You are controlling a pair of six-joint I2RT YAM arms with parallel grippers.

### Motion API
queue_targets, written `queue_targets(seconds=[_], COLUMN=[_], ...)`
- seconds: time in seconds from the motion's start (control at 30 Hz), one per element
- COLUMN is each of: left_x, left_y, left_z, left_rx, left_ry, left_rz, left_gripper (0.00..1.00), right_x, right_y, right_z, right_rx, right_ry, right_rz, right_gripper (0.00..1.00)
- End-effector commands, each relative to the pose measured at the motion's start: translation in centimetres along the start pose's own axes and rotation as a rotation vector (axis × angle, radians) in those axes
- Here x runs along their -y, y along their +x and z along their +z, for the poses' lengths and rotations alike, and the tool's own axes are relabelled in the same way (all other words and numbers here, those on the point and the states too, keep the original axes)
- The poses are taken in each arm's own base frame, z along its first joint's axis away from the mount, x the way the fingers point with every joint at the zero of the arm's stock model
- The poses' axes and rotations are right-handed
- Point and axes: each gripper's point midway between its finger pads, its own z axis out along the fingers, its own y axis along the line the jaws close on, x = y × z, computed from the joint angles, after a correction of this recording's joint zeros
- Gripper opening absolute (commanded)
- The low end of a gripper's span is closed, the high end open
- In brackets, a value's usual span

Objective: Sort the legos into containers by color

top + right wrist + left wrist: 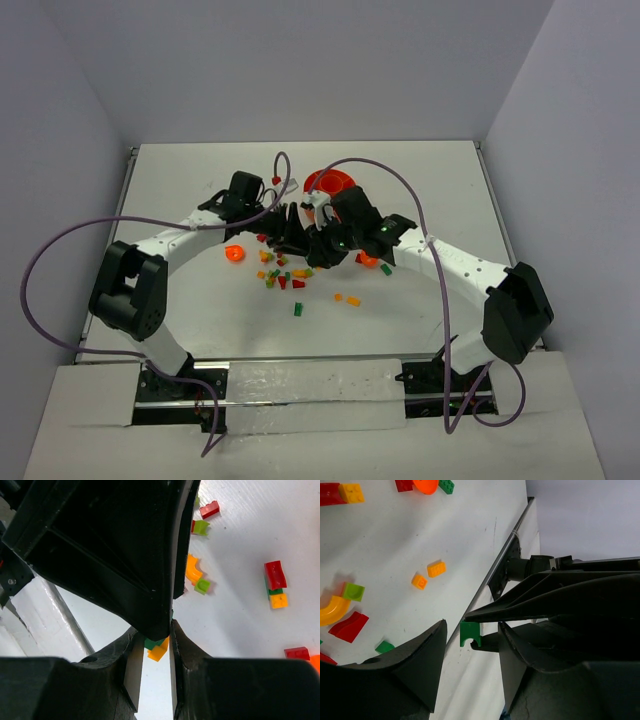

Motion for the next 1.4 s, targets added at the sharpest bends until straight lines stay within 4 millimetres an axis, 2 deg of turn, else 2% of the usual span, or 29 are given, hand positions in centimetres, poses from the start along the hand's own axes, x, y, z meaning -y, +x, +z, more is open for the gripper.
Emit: queue_targets(seconds=[0.0,0.33,0.43,0.53,0.6,0.67,0.77,0.9,0.97,1.0,1.13,1.37], left_x=[1.1,1.0,1.2,1.5,1.7,1.9,1.7,0.8,0.7,0.8,2.0,2.8], left_y=[0.8,1.8,1.9,2.2,2.1,1.9,0.8,-1.4,-1.5,-1.3,-0.8,-1.0], left_z=[0.3,1.0,1.0,1.0,0.8,0.5,-0.4,-3.2,-4.0,-4.6,-5.7,-5.9], left_rx=[-0.028,-0.077,-0.086,-0.095,-0.096,-0.090,-0.056,0.035,0.050,0.057,0.076,0.113], left_ry=[0.064,0.120,0.141,0.157,0.168,0.180,0.165,0.142,0.146,0.153,0.159,0.173], left_rz=[0.016,-0.035,-0.041,-0.045,-0.041,-0.028,0.004,0.057,0.095,0.136,0.227,0.175], left_gripper=[0.51,0.34,0.23,0.06,0.00,0.00,0.00,0.00,0.00,0.00,0.00,0.00], right_x=[0.0,0.4,0.4,0.5,0.5,0.3,0.0,-0.4,-0.9,-0.4,-1.1,-1.1], right_y=[-3.0,-3.9,-4.1,-4.2,-4.2,-4.1,-3.7,-2.6,-2.2,-2.1,-1.6,-2.3], right_z=[-1.0,-1.3,-1.3,-1.3,-1.4,-1.4,-1.5,-2.0,-2.4,-2.9,-4.0,-3.7], right_rx=[0.085,0.112,0.117,0.119,0.119,0.114,0.102,0.074,0.064,0.066,0.059,0.084], right_ry=[0.032,0.064,0.070,0.077,0.075,0.067,0.044,-0.022,-0.094,-0.123,-0.303,-0.338], right_rz=[-0.043,-0.050,-0.052,-0.052,-0.051,-0.048,-0.042,-0.017,0.007,0.042,0.125,0.179], right_gripper=[0.00,0.00,0.00,0.03,0.12,0.23,0.59,0.90,1.00,1.00,0.99,0.78])
